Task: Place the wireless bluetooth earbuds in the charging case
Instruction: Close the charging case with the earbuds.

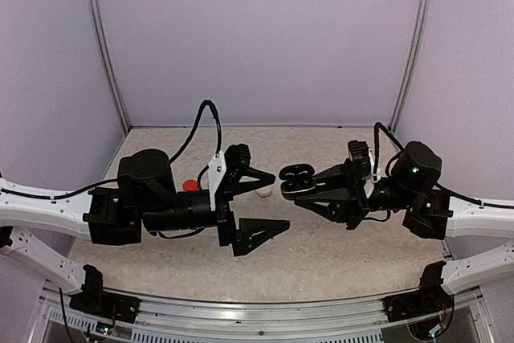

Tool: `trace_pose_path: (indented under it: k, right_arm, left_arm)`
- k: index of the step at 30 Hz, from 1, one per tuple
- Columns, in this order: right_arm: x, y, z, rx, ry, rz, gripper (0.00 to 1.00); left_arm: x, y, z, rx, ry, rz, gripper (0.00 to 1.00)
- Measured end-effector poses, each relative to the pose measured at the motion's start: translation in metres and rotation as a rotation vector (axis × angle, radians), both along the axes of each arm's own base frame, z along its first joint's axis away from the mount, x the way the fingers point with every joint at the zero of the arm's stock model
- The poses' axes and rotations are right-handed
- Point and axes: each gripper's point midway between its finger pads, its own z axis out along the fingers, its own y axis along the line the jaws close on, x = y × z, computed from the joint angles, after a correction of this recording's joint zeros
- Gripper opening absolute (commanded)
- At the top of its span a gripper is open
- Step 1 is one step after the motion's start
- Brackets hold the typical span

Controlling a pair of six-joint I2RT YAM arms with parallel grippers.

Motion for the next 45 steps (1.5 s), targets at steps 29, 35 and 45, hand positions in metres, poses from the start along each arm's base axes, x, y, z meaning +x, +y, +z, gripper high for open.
trace_pose_path:
  k: [29,35,45]
  right_arm:
    - [0.001,0.003,-0.010,-0.039,0.031,0.008,0.00]
    - [0.004,0.004,-0.010,-0.040,0.035,-0.010,0.00]
    - [0.010,0.004,-0.011,-0.040,0.041,-0.040,0.00]
  left_arm:
    - [-0.018,-0.005,0.025,-0.061,-0.042,-0.091,0.93]
    - [-0.022,-0.004,0.028,-0.068,-0.053,-0.108,0.91]
    - [-0.022,-0.003,0.030,-0.072,-0.067,-0.104,0.94]
